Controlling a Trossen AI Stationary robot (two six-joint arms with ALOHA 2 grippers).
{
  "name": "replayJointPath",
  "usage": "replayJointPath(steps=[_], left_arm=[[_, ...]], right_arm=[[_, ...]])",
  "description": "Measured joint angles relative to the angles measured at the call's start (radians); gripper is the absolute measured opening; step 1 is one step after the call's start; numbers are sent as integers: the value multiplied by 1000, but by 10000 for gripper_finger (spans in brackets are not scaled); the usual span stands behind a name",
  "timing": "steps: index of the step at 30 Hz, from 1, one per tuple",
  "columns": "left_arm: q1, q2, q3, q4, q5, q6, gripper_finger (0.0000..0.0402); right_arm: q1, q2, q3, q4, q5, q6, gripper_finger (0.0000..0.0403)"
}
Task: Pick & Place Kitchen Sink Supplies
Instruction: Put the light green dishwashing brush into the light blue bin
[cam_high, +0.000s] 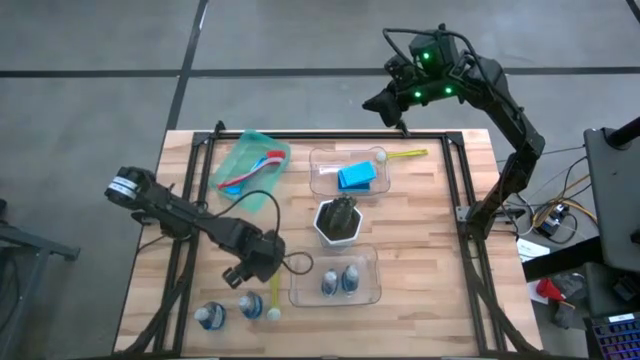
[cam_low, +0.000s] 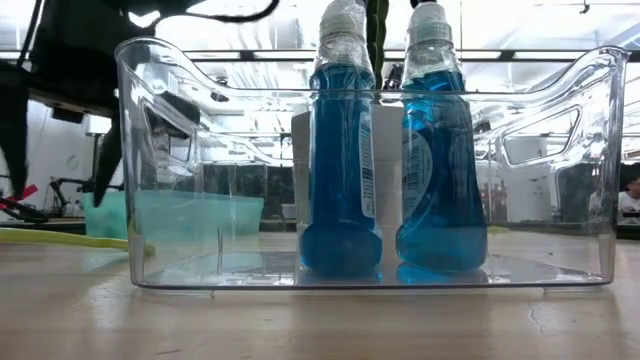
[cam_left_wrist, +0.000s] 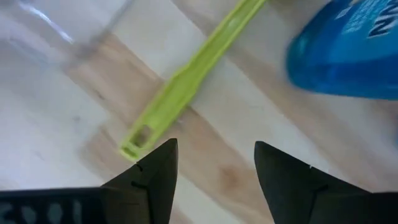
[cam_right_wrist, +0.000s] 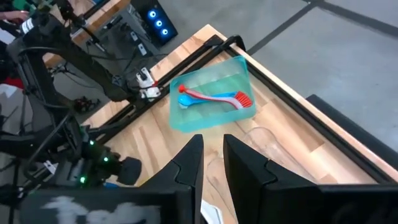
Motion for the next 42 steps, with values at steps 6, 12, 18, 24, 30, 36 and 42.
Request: replayJointPath(steps=[6,12,18,24,30,36,42], left_arm=[[-35,0,-32,139,-28,147,204],[-57,1,-100,246,-31,196,204],[-64,0,-153,324,-71,210,204],[-68,0,-158,367,-87,204,204],[-72,1,-181,461,-35,203,204],[-72,0,-237,512,-29,208,188],[-72,-2,-278,506,-28,182,133]], right_arm=[[30,0,0,0,0,42,66],[55,0,0,-1,0,127,67],[82,0,0,-1,46,183,59],[89,0,0,-1,61,226,57],[89,0,0,-2,73,252,57],[89,0,0,-2,79,252,56],[89,0,0,-2,79,252,56]])
